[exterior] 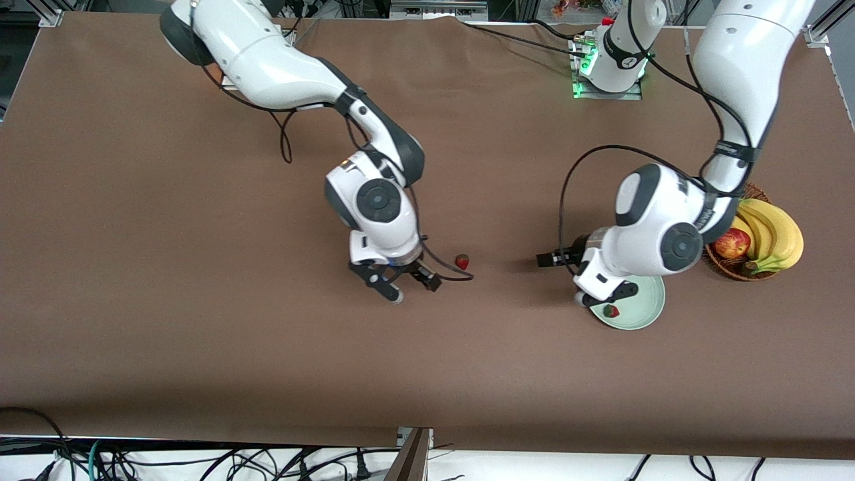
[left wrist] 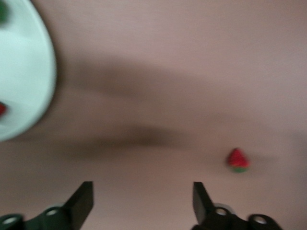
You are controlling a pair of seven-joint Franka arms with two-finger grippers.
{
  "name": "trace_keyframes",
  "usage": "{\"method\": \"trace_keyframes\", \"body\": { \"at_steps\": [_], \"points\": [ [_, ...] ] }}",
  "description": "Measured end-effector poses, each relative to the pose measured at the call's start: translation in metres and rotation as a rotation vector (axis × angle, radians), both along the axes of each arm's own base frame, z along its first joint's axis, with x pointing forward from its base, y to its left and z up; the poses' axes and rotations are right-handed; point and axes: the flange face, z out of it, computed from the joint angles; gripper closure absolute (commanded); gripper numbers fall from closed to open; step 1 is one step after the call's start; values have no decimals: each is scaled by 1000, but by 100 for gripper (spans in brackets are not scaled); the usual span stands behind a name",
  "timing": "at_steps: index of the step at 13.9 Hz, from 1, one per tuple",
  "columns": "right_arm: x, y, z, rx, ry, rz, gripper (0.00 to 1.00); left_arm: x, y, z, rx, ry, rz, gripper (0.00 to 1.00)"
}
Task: Collect all strawberries into plate
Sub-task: 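Set the last strawberry mid-table and open the right gripper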
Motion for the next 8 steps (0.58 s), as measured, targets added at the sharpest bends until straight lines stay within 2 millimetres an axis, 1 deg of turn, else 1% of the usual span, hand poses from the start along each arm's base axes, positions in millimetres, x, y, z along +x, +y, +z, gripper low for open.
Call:
{"method": "trace_keyframes", "body": {
  "at_steps": [2,3,4,6,8],
  "points": [
    [17,-45,5,-55,67,140,0,-12,-51,-8,-9,-39,53,23],
    [28,-70,9,-62,82,201,0,-18,-74,-15,-20,-60,77,23],
    [39,-97,14,-60,96,262,0,-23,-93,-24,-34,-79,99,22],
    [55,-157,26,-46,120,387,0,-33,-121,-44,-51,-98,107,22],
    [59,-223,44,-42,140,509,0,-43,-139,-66,-38,-115,87,22]
  ]
}}
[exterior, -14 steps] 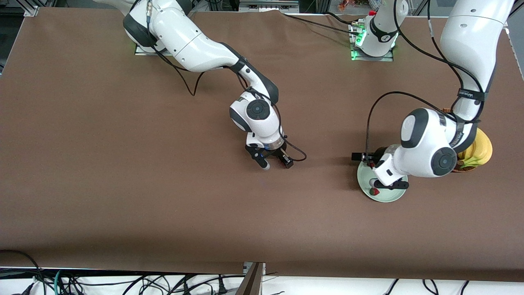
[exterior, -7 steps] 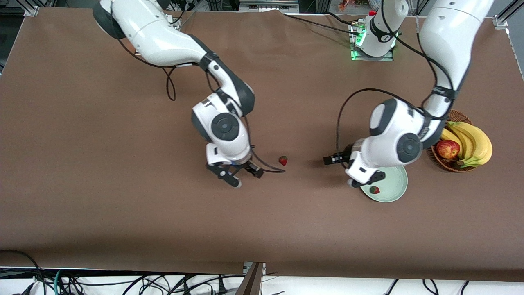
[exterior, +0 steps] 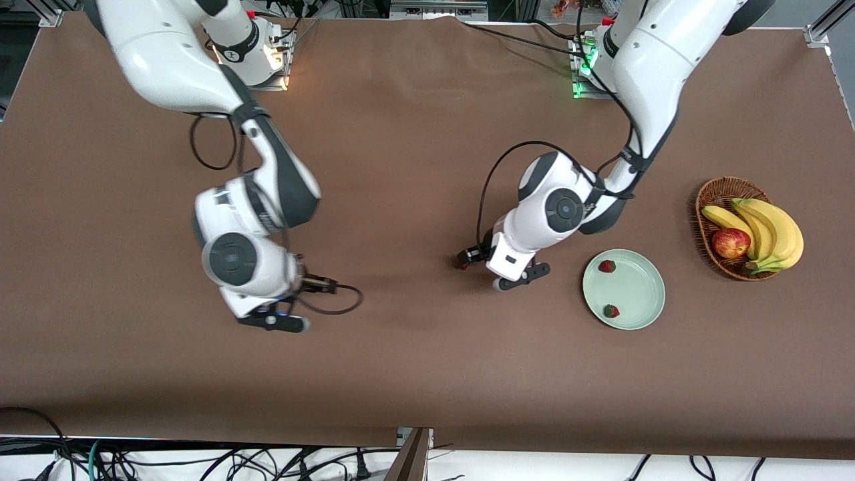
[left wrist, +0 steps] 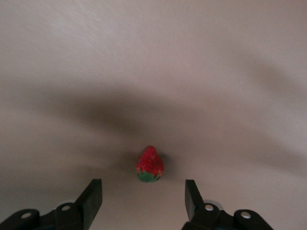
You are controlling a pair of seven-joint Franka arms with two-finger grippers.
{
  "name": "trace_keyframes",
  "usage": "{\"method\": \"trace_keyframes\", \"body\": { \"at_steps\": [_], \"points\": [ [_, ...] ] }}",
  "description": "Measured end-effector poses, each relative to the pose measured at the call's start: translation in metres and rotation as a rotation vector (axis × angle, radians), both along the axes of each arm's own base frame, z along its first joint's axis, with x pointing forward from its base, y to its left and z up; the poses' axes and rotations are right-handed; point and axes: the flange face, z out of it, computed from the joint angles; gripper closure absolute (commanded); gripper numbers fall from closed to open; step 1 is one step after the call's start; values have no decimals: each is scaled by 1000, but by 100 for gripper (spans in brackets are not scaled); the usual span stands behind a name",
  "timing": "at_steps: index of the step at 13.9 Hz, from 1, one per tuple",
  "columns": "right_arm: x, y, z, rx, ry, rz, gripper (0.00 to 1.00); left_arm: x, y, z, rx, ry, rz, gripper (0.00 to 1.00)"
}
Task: Collect all strawberries into plate
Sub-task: 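Set the last strawberry mid-table and open the right gripper, then grasp the last strawberry with the left gripper while the right gripper returns to rest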
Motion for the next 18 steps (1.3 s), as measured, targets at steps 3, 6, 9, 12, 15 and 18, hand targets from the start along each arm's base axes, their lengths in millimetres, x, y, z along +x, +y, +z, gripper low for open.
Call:
{"method": "trace_keyframes", "body": {
  "at_steps": [3,6,9,12,15,18],
  "points": [
    [-15,-95,27,-14,35,153,0,-14,-18,-24,50,-19,-27,28],
    [-42,-165,53,-23,58,222,0,-20,-30,-29,62,-39,-29,49],
    [-69,-206,100,-33,30,222,0,-18,-27,-30,65,-42,-22,52],
    [-103,-212,183,-37,-39,208,0,-14,-21,-35,69,-53,-11,51],
    [-137,-215,243,-39,-68,196,0,-13,-19,-42,72,-50,-6,52],
    [-149,-232,276,-42,-90,162,0,-14,-19,-46,74,-47,-6,80]
  ]
}}
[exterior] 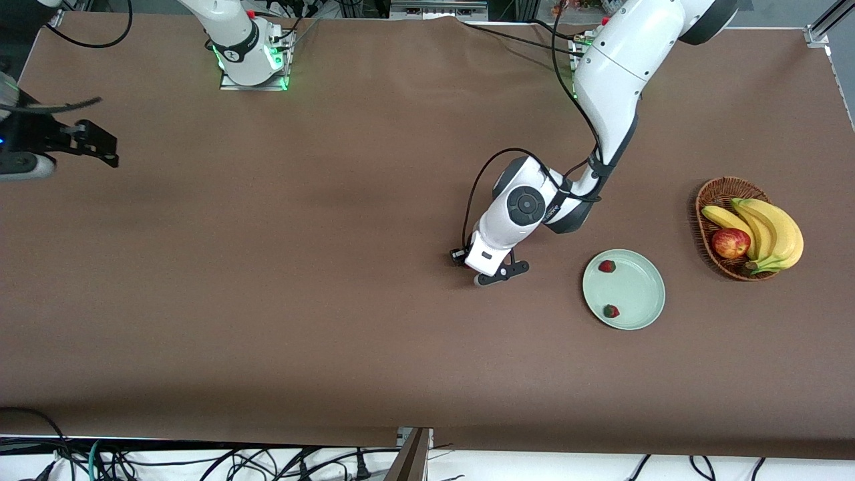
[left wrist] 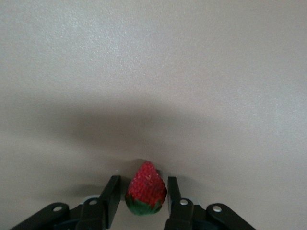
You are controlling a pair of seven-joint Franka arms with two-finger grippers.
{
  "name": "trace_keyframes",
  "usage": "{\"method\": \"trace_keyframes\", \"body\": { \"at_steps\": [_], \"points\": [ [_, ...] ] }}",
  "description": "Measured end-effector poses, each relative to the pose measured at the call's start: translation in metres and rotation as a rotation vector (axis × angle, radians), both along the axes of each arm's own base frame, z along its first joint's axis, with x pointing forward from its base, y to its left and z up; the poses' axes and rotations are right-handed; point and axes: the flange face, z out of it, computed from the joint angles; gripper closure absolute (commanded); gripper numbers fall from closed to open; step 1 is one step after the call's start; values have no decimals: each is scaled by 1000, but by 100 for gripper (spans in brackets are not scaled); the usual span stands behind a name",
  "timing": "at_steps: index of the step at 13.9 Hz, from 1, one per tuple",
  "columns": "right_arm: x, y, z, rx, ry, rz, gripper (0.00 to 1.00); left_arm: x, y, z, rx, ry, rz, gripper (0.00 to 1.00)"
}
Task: Collect all strawberries into plate
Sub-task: 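Grasp the last strawberry with the left gripper while the right gripper returns to rest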
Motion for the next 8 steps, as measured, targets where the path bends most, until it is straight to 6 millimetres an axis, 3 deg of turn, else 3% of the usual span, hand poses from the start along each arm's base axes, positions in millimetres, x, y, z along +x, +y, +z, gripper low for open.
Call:
{"method": "trace_keyframes", "body": {
  "at_steps": [1,2,5,8],
  "points": [
    [0,-5,5,1,-6,-9,0,0,0,1,-1,-1,0,92],
    [0,-8,8,6,-9,-17,0,1,0,1,-2,-3,2,98],
    [-3,-13,12,17,5,-28,0,11,7,9,-4,-9,37,100],
    [-6,-7,14,20,52,-28,0,28,36,46,36,53,57,99]
  ]
}}
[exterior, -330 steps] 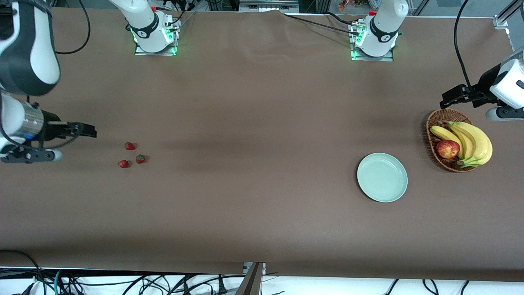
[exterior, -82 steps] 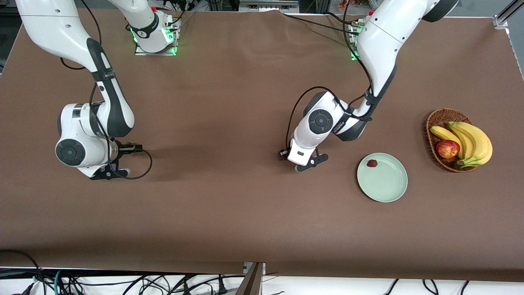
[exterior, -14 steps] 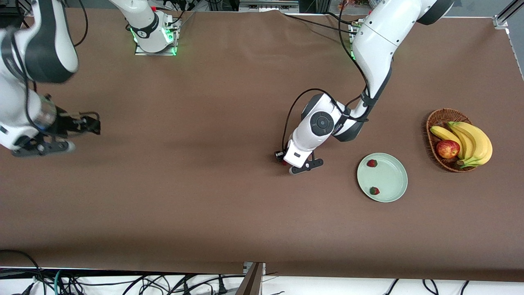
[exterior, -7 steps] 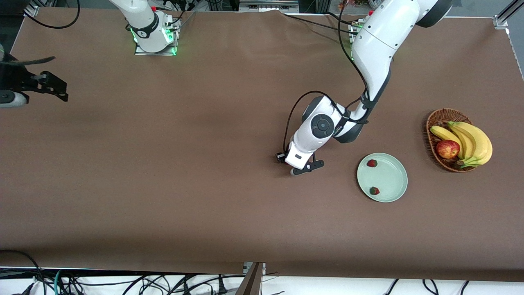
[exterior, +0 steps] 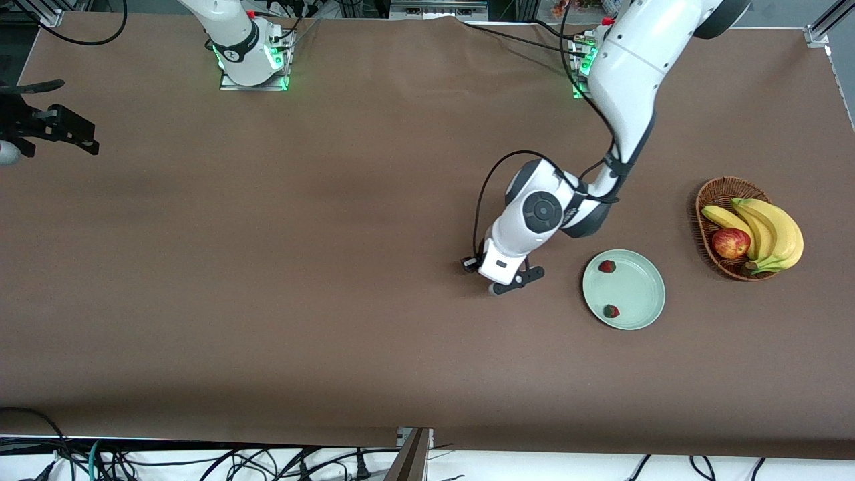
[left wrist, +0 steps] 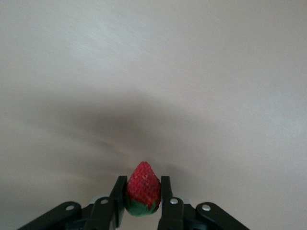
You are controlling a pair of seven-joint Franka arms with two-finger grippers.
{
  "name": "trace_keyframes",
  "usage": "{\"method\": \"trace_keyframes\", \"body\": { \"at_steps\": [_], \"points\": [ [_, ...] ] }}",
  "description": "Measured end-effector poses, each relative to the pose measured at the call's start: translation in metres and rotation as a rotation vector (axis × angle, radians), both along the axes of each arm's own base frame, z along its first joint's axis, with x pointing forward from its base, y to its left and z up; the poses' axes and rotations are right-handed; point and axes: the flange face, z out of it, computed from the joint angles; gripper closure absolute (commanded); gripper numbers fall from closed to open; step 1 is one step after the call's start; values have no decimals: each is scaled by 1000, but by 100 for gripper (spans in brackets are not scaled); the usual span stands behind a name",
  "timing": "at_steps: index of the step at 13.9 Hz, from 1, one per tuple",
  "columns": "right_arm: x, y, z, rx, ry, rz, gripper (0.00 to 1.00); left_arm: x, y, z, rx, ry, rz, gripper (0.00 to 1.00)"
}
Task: Collect all strawberries into plate
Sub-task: 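Grasp the last strawberry with the left gripper while the right gripper returns to rest, then lower the strawberry onto the plate and open the left gripper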
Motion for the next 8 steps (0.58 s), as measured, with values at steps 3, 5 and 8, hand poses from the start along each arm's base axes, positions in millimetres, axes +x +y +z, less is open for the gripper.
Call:
{"method": "trace_keyframes", "body": {
  "at_steps": [3,5,8],
  "points": [
    [4,2,2,3,6,-24,0,9,45,44,57,89,-7,99],
    [6,2,0,3,8,-27,0,14,83,56,81,148,-66,98],
    [8,3,-3,3,14,-28,0,22,153,55,88,229,-190,99]
  ]
}}
